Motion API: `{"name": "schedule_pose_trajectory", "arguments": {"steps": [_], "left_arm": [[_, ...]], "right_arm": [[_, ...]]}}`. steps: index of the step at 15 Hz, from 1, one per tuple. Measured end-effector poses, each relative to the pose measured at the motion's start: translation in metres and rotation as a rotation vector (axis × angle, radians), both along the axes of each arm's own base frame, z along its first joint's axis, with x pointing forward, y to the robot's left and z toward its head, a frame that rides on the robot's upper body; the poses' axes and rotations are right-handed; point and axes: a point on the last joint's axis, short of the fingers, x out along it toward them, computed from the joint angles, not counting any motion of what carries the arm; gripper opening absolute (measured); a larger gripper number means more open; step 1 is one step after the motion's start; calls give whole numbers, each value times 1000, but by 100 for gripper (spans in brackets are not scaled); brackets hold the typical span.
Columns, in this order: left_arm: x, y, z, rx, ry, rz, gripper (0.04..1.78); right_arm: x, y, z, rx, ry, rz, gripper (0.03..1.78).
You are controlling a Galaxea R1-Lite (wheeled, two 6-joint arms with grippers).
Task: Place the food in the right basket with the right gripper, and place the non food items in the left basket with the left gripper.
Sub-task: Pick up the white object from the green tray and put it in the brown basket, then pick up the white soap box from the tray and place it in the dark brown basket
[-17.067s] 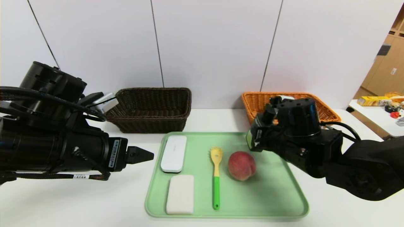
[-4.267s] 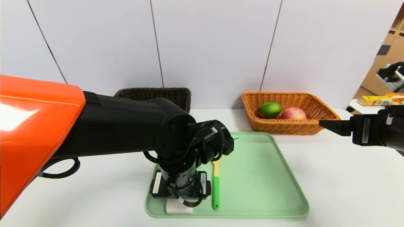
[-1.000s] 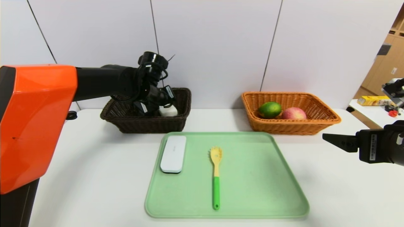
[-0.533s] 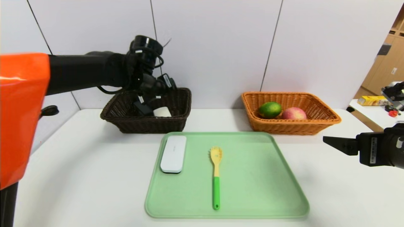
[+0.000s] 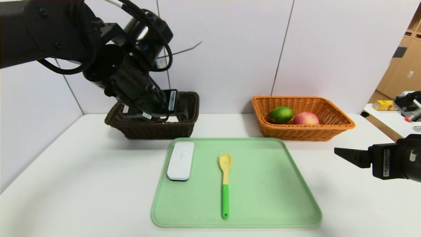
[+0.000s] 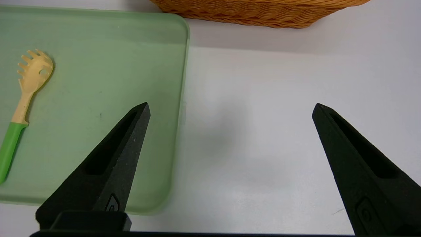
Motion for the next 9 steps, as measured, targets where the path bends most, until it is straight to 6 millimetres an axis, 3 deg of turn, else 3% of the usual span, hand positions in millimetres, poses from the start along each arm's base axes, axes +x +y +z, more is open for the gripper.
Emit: {"name": "schedule_pose_trajectory", "arguments": {"steps": [5, 9], "left_arm": [[-7, -13, -19, 77, 130, -39, 167], [3, -32, -42, 51, 210, -43, 168]], "right_arm": [[-1, 1, -2, -3, 7, 5, 170], [-1, 1, -4, -5, 14, 4, 170]]}}
